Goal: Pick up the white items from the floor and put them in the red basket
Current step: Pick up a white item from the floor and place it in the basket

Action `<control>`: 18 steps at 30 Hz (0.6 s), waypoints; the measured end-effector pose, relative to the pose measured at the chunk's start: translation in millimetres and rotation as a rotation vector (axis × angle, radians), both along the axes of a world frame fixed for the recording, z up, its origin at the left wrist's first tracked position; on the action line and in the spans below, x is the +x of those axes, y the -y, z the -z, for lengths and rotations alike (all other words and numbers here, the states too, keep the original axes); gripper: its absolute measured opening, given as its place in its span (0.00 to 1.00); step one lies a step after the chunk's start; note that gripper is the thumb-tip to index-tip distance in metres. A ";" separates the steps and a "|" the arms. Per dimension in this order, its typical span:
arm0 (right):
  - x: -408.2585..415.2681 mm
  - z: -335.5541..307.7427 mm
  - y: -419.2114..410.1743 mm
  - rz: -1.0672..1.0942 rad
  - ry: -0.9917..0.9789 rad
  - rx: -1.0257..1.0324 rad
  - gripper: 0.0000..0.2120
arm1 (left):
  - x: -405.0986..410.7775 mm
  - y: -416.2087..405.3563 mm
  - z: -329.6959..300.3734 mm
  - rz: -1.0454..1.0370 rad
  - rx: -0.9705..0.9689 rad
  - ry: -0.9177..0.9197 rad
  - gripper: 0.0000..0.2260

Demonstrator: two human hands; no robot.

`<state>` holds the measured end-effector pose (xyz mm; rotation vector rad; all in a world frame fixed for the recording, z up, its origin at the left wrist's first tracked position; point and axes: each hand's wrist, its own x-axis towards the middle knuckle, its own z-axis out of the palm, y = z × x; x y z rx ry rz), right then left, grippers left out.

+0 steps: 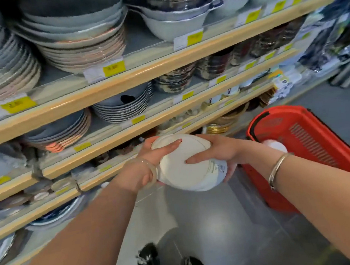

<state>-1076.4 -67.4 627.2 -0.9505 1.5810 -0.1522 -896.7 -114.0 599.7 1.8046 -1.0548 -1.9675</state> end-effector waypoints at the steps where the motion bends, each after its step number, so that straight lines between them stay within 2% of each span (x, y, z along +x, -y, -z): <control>1: -22.9 -1.1 -1.7 0.036 0.008 0.016 0.33 | -24.1 6.7 -1.3 0.050 0.007 0.002 0.31; 4: -89.9 -0.3 -6.1 0.185 0.013 0.042 0.29 | -100.2 27.7 1.2 0.176 0.021 0.014 0.32; 8: -170.4 10.4 -13.3 0.410 0.035 0.047 0.32 | -202.2 50.5 10.1 0.335 0.022 0.029 0.33; 13: -261.6 17.7 -30.9 0.621 0.047 0.009 0.26 | -321.5 59.0 21.5 0.534 0.025 0.016 0.29; 18: -342.7 38.0 -75.2 0.816 0.070 0.040 0.30 | -426.6 34.0 37.6 0.732 0.031 0.038 0.27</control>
